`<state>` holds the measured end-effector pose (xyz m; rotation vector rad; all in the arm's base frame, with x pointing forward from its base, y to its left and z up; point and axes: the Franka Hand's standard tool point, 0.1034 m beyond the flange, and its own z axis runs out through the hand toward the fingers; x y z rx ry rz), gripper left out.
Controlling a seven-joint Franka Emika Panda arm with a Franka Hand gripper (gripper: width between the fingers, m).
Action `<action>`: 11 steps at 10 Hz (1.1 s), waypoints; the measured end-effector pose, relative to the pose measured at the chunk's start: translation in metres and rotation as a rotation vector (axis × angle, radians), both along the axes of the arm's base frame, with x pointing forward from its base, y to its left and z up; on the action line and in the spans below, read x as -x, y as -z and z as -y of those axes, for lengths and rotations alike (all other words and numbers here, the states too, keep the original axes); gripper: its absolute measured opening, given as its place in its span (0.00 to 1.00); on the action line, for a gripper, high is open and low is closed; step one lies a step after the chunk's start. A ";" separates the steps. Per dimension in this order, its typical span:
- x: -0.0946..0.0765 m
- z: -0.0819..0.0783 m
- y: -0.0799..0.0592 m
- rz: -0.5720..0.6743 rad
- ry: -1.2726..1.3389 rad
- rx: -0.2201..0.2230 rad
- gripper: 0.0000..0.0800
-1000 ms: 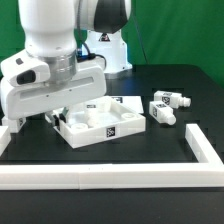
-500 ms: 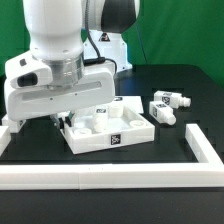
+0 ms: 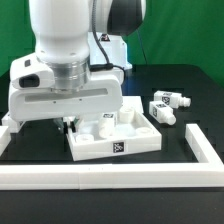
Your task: Assemble one leg
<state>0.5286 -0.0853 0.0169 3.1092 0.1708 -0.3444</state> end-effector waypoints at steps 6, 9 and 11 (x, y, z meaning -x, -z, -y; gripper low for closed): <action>-0.043 -0.053 -0.004 0.036 0.142 0.031 0.07; -0.052 -0.055 -0.001 0.108 0.034 -0.004 0.07; -0.052 -0.055 -0.001 0.108 0.040 -0.002 0.07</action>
Offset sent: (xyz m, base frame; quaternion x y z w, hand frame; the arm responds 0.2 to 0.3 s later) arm 0.0138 0.0456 0.0149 -0.0390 0.0142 0.1139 0.9926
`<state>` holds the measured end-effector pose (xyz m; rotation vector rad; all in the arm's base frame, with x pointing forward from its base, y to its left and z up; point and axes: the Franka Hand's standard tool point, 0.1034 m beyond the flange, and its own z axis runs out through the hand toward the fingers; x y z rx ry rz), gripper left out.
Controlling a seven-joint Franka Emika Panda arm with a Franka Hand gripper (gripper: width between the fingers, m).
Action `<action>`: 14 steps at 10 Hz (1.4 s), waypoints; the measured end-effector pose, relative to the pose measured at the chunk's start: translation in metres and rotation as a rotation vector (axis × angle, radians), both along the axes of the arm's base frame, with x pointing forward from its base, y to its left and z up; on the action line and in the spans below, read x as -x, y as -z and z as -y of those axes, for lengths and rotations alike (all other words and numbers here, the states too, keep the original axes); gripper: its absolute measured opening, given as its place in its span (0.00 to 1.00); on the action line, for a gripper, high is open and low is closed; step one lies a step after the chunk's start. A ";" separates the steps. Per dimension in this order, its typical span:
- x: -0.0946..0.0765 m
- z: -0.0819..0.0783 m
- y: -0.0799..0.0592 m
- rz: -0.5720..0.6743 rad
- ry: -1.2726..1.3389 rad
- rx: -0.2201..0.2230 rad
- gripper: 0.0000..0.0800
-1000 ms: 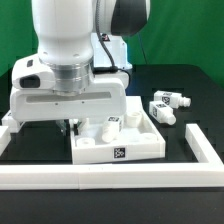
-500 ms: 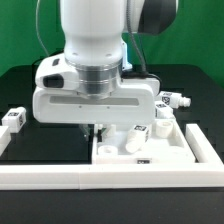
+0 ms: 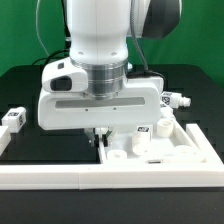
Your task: Assemble one leg
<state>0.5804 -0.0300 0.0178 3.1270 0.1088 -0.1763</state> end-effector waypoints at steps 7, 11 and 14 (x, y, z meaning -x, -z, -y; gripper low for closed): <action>-0.003 -0.010 -0.001 -0.055 0.154 0.043 0.07; -0.003 -0.009 0.000 -0.097 0.148 0.053 0.17; -0.003 -0.009 0.000 -0.097 0.148 0.053 0.57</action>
Offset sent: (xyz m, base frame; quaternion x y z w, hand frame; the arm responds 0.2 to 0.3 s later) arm 0.0019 0.0036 -0.0143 -0.0260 -0.0160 0.0704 0.9970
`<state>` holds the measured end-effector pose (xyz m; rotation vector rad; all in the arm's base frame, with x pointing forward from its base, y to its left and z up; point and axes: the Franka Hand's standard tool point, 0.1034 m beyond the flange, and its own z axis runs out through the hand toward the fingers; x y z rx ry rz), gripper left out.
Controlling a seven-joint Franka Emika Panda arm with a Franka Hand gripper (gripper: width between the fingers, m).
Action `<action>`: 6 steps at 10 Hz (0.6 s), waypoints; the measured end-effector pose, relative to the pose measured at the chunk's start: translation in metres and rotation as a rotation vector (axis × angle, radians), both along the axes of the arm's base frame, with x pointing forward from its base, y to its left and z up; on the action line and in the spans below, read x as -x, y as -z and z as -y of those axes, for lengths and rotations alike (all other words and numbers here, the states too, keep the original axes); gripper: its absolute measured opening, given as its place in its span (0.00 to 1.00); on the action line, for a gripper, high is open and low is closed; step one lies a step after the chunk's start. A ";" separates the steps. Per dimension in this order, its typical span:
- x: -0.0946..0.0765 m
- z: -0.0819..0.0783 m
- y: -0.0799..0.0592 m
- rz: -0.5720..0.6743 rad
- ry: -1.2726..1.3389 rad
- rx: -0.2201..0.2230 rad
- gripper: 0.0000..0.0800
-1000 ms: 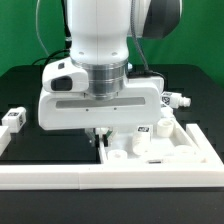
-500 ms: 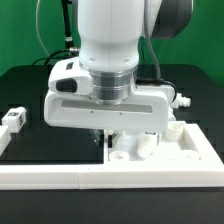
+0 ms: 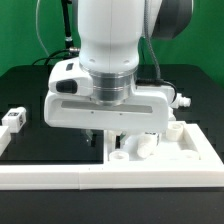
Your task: Assemble one leg
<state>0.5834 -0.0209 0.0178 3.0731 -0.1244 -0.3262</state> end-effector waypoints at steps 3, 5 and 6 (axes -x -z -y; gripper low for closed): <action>0.011 0.030 -0.030 -0.055 -0.076 -0.052 0.79; 0.025 0.056 -0.040 -0.085 -0.093 -0.073 0.81; 0.028 0.062 -0.042 -0.083 -0.083 -0.069 0.81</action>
Offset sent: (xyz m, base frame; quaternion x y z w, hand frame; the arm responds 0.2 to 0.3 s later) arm -0.0408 -0.0479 0.0334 0.0382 -0.0628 -0.0585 0.9956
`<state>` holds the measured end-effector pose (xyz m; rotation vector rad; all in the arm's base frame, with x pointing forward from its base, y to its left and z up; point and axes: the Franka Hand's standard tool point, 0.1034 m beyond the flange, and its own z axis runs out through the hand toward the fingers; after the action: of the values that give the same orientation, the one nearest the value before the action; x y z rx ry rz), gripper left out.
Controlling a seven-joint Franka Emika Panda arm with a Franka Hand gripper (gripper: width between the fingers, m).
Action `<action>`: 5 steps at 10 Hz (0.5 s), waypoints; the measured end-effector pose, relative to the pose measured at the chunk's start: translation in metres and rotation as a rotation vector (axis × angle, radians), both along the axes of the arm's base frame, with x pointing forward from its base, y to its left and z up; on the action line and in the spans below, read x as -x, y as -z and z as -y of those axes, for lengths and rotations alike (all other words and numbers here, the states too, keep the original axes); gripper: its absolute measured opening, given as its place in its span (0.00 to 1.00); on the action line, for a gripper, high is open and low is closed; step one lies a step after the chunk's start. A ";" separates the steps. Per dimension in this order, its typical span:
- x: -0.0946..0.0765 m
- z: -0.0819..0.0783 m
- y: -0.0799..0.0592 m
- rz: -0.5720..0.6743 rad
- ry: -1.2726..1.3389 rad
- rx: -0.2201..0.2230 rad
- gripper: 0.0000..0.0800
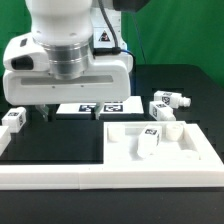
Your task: Assemble one leg
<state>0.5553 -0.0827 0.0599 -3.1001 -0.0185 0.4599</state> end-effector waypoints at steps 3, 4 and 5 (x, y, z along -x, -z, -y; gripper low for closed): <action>0.000 0.000 0.008 0.002 -0.009 0.001 0.81; 0.000 0.011 0.024 0.017 -0.015 0.011 0.81; 0.008 0.028 0.031 -0.004 -0.026 0.015 0.81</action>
Offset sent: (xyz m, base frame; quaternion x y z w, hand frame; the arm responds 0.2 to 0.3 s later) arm 0.0043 -0.0376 -0.0654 -0.0426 0.0294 -0.0144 0.9986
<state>0.5470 -0.1111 0.0294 -3.1167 -0.0558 0.4689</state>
